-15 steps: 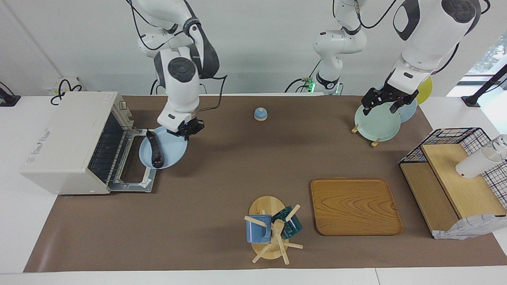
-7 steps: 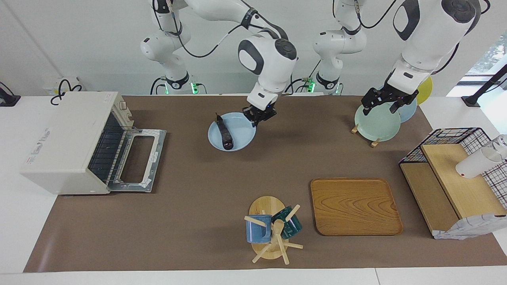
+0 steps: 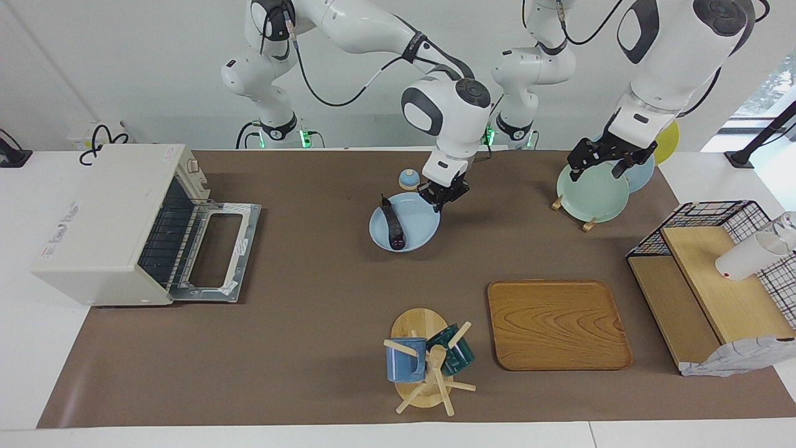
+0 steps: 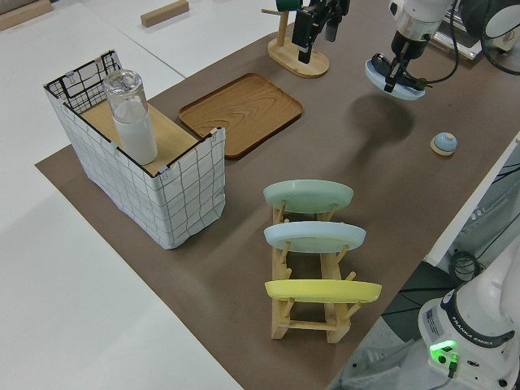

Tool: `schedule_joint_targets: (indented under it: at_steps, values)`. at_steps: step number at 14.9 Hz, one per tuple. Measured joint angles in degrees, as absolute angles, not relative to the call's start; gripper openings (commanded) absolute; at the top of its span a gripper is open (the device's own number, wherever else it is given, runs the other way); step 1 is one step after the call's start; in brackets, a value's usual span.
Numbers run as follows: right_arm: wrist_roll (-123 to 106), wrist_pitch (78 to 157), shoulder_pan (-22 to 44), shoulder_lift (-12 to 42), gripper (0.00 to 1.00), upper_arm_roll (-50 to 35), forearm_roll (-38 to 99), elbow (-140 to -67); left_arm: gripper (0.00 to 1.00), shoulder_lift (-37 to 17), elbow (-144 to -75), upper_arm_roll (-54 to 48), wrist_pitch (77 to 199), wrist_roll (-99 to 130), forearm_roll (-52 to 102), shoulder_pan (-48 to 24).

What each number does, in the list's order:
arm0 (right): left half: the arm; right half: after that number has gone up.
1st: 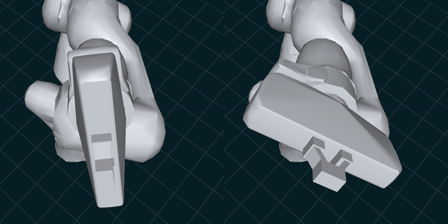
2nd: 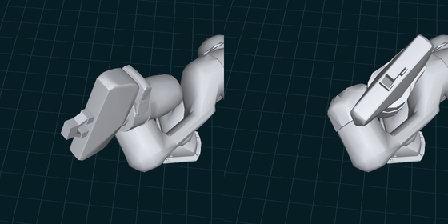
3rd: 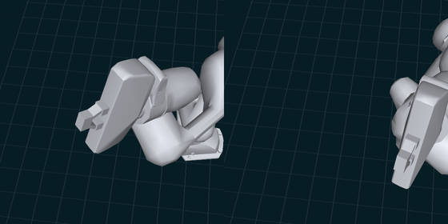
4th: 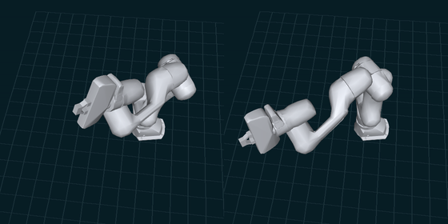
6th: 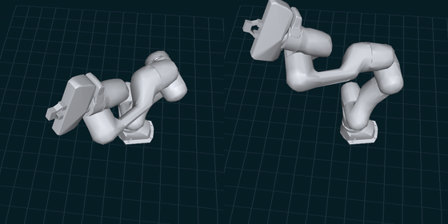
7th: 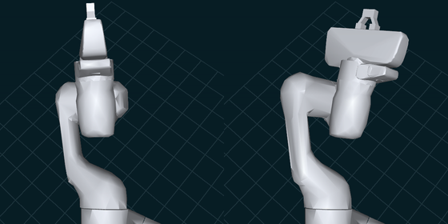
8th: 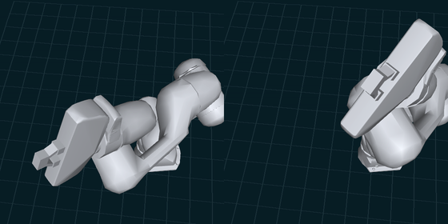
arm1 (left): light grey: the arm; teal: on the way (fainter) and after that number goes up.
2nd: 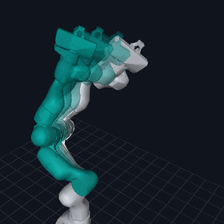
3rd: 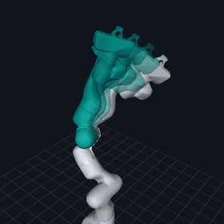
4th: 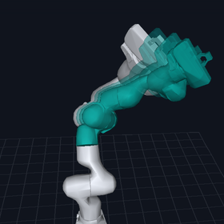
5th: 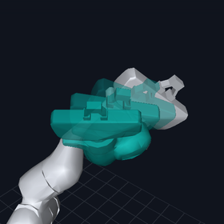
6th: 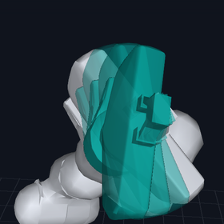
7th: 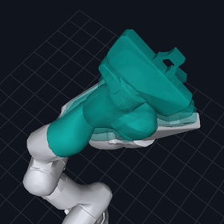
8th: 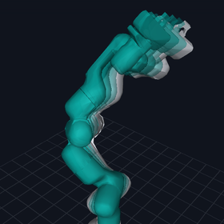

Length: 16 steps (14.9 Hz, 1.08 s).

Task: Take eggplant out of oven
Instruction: 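Pull the plate with eggplant out toward the table center, right gripper, then lower the plate onto the table and open the right gripper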

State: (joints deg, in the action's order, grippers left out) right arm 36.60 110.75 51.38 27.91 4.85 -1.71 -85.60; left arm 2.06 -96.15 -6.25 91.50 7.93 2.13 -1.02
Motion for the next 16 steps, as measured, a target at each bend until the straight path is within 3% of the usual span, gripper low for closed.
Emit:
schedule_joint_targets:
  at_steps: [6,7,9,10,13,14,16]
  values:
    - [30.8,123.3,51.3,26.4,0.00,4.1,-1.1,-96.3,1.00,2.1,-96.2,-6.2,91.5,7.9,2.1,-1.0]
    - [30.6,124.6,51.3,26.1,0.21,4.1,-0.9,-97.0,1.00,2.1,-96.2,-6.2,91.5,7.9,2.1,-1.0]
    - [30.3,125.6,51.0,25.6,0.82,4.1,2.2,-97.4,1.00,2.1,-96.2,-6.2,91.5,7.9,2.1,-1.0]
    - [29.8,126.1,50.6,25.3,0.88,4.2,3.9,-97.3,1.00,2.1,-96.2,-6.2,91.5,7.9,2.1,-1.0]
    - [28.7,125.1,49.4,24.7,0.84,4.2,4.5,-95.6,1.00,2.1,-96.2,-6.2,91.5,7.9,2.1,-1.0]
    - [28.2,123.1,48.7,24.5,0.71,4.3,4.5,-94.6,1.00,2.1,-96.2,-6.2,91.5,7.9,2.1,-1.0]
    - [24.7,117.4,45.7,23.3,0.25,4.5,3.5,-93.0,1.00,2.1,-96.2,-6.2,91.5,7.9,2.1,-1.0]
